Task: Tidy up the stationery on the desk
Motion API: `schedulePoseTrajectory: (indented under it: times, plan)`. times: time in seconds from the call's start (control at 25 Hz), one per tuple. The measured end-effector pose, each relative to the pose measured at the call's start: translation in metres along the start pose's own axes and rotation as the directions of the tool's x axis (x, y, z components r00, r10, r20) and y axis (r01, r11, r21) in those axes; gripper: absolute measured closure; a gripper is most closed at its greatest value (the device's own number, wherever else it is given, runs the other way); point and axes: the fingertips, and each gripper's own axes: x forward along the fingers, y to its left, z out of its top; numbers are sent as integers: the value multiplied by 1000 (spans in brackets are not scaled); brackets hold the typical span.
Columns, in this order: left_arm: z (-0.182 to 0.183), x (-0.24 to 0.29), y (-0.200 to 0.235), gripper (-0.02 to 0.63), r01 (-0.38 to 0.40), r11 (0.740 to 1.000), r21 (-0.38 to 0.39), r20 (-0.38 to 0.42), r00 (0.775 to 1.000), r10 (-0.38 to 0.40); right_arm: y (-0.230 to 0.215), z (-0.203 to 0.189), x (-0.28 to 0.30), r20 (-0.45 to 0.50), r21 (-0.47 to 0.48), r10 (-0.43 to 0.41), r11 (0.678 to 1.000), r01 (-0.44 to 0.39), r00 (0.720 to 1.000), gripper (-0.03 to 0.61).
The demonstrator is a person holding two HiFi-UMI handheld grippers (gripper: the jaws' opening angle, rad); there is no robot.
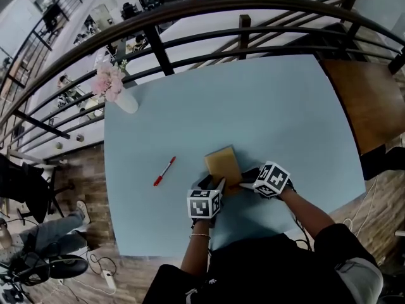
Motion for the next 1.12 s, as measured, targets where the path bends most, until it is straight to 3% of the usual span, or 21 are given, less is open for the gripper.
schedulePoseTrajectory:
  times: [0.44,1.12]
  plan:
    - [-21,3,-32,403,-14,998,60,-27,1000,16,23,-39,-13,-7,15,26,1000,-26,1000,436]
    - [-50,-1,-66,403,13,997,73,-44,999,-9,45,-78,-27,-8,36,32,999,-31,999,440]
